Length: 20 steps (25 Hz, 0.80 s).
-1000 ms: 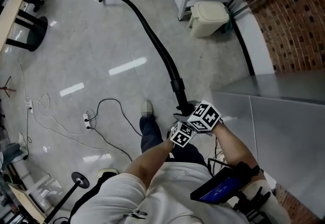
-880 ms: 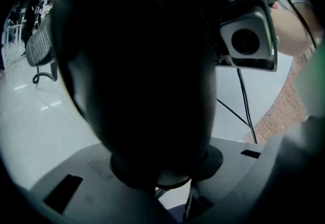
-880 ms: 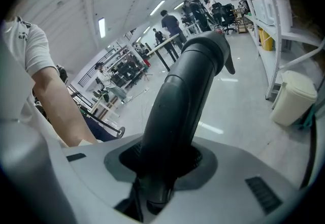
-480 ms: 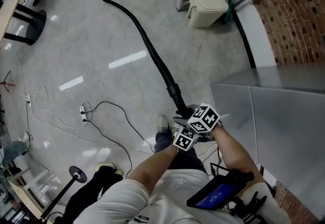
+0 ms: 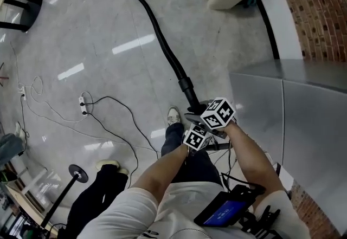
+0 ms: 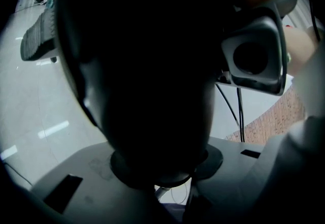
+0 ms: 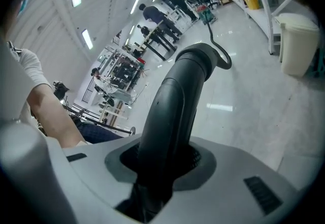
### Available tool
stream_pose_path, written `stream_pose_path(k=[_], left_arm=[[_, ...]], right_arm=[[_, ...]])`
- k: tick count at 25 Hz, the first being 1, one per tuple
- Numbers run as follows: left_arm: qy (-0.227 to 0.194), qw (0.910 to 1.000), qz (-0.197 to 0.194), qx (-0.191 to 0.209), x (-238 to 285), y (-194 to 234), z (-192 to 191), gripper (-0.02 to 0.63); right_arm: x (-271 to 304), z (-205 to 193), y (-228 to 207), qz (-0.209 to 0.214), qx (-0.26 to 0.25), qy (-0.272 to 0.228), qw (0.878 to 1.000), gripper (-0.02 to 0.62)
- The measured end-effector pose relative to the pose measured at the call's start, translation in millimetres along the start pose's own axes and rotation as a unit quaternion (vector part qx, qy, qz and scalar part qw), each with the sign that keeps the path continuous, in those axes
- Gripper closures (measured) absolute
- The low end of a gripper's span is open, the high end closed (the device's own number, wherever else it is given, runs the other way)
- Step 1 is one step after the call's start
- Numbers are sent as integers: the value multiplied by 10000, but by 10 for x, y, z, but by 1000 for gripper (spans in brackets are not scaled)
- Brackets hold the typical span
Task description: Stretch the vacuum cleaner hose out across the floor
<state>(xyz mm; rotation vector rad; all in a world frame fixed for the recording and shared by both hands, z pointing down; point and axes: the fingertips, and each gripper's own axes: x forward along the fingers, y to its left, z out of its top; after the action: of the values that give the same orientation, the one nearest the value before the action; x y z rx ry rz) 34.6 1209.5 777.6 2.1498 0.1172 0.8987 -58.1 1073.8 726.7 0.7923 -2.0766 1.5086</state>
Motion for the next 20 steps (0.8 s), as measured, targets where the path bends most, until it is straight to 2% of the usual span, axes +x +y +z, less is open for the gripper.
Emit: stream_pose_path(k=[10, 20], left_arm=[[332, 9981, -267, -439, 423, 231, -778, 480], [669, 9955, -336, -582, 1082, 356, -1477, 480]], right_arm=[[605, -678, -413, 412, 616, 386, 9965, 474], [950, -1457, -882, 563, 934, 537, 9926, 477]])
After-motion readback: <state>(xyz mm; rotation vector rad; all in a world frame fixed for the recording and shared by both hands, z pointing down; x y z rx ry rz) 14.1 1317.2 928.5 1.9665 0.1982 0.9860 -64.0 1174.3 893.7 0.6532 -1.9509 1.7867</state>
